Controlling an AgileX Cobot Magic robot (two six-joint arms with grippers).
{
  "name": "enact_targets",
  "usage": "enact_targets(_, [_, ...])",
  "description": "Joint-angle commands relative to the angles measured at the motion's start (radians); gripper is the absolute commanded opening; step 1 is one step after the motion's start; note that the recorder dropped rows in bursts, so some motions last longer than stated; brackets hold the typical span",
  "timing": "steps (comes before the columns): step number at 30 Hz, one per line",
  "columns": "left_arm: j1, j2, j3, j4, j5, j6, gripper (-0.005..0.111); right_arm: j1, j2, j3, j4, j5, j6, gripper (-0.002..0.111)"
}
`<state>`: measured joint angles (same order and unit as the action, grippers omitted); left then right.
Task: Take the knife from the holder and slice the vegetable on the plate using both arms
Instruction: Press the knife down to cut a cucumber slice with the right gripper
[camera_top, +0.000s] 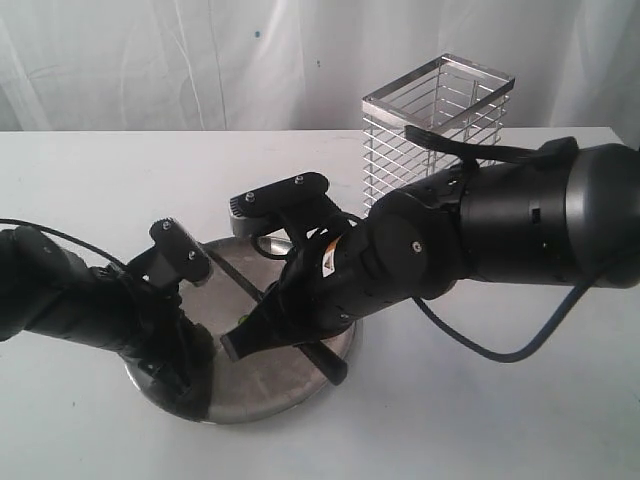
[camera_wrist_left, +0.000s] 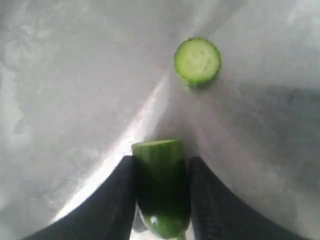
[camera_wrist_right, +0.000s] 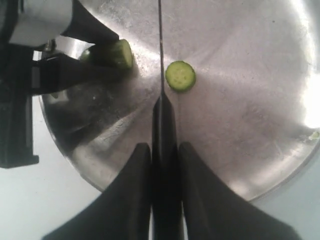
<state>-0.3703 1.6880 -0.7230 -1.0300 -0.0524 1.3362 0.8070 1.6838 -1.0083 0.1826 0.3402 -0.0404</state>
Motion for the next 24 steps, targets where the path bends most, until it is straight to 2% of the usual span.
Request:
enact_targets(1, [0.000,-0.024,-0.052,-0.016,0.119,-0.129,0.016,0.003,-0.012,-0.007,0.003,-0.017,0.003,0.003])
enact_targets(10, [0.000,0.025,-0.085,-0.016,0.088,-0.200,0.030,0.003,-0.012,-0.007,0.003,-0.011,0.003,0.003])
enact_targets(16, [0.000,0.035,-0.085,-0.016,0.084,-0.215,0.057,0.003,-0.012,-0.007,0.000,0.029,0.003,0.003])
enact_targets(24, [0.021,-0.109,-0.074,0.010,0.110,-0.215,0.058,0.003,-0.028,-0.007,-0.034,0.062,-0.005,0.003])
